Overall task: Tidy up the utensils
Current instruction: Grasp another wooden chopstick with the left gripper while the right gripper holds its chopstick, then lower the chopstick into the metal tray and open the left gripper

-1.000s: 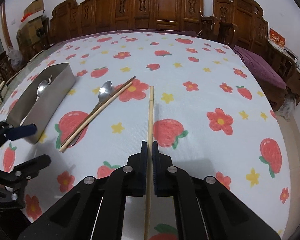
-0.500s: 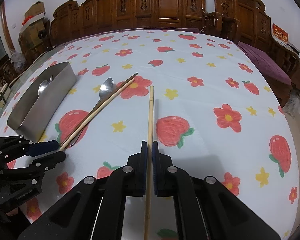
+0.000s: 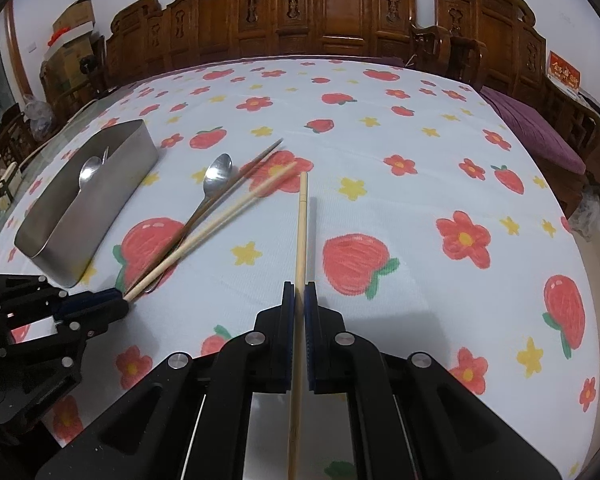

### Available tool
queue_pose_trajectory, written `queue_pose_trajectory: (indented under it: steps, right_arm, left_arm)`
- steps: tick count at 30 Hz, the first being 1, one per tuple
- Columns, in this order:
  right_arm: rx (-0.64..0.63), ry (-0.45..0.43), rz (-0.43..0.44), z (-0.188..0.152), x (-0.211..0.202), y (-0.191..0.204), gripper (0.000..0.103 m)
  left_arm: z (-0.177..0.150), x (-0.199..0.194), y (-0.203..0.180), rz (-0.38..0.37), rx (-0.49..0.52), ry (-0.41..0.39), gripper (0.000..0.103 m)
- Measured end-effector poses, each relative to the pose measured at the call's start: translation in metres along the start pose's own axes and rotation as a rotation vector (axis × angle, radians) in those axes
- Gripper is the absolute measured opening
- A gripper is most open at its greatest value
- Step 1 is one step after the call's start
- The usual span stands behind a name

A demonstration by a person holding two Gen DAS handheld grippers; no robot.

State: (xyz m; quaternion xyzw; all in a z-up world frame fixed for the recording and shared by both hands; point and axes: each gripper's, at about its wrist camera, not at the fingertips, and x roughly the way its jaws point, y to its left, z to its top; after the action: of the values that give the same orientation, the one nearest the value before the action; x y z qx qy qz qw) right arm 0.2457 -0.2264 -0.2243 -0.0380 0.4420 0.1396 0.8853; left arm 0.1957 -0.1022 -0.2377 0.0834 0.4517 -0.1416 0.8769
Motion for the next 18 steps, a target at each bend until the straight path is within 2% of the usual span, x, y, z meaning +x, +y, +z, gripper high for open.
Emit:
queue_pose_trajectory:
  steps: [6,18]
  right_arm:
    - [-0.014,-0.002,-0.002,0.0,0.0,0.004,0.006]
    - [-0.015,-0.019,0.004,0.0,-0.006,0.006,0.006]
  left_arm:
    - [-0.004,-0.01,0.002,-0.015,0.004,-0.003,0.004]
    - [0.006,-0.062,0.01,-0.082,-0.017,-0.141,0.004]
